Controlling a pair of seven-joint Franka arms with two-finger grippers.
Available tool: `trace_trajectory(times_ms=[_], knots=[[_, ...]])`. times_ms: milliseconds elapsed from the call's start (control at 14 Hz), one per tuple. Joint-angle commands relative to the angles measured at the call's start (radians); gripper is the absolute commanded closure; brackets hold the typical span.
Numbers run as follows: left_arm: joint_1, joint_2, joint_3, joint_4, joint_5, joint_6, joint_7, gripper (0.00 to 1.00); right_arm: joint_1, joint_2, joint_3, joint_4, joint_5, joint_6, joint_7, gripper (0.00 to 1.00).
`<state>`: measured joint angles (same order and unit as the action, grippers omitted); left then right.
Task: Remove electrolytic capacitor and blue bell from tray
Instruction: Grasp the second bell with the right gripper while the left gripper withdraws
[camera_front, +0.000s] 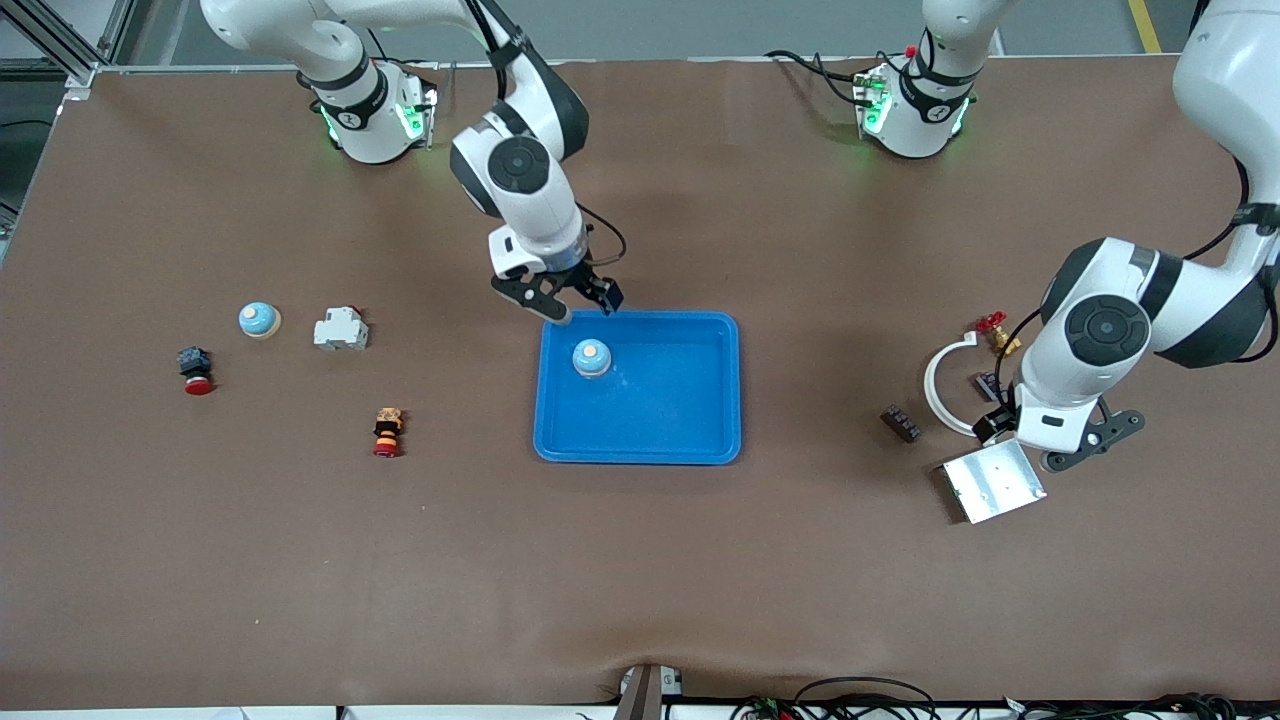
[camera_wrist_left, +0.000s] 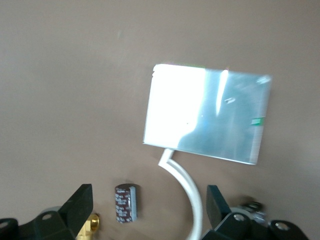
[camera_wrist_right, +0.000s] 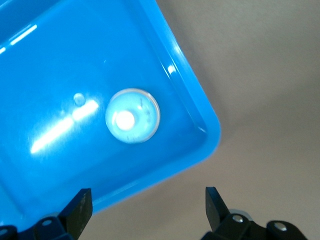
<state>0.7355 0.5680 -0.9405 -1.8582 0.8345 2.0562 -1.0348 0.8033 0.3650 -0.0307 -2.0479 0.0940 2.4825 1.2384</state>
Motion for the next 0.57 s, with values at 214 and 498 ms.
trace_trajectory(times_ms=[214, 498], knots=[[0.007, -0.016, -0.090, 0.169, -0.092, -0.189, 0.200, 0.00, -0.004, 0.155, -0.018, 0.158, -0.068, -0.013, 0.052, 0.00], [0.007, -0.016, -0.129, 0.327, -0.172, -0.313, 0.381, 0.00, 0.004, 0.210, -0.040, 0.176, -0.095, 0.006, 0.053, 0.00]])
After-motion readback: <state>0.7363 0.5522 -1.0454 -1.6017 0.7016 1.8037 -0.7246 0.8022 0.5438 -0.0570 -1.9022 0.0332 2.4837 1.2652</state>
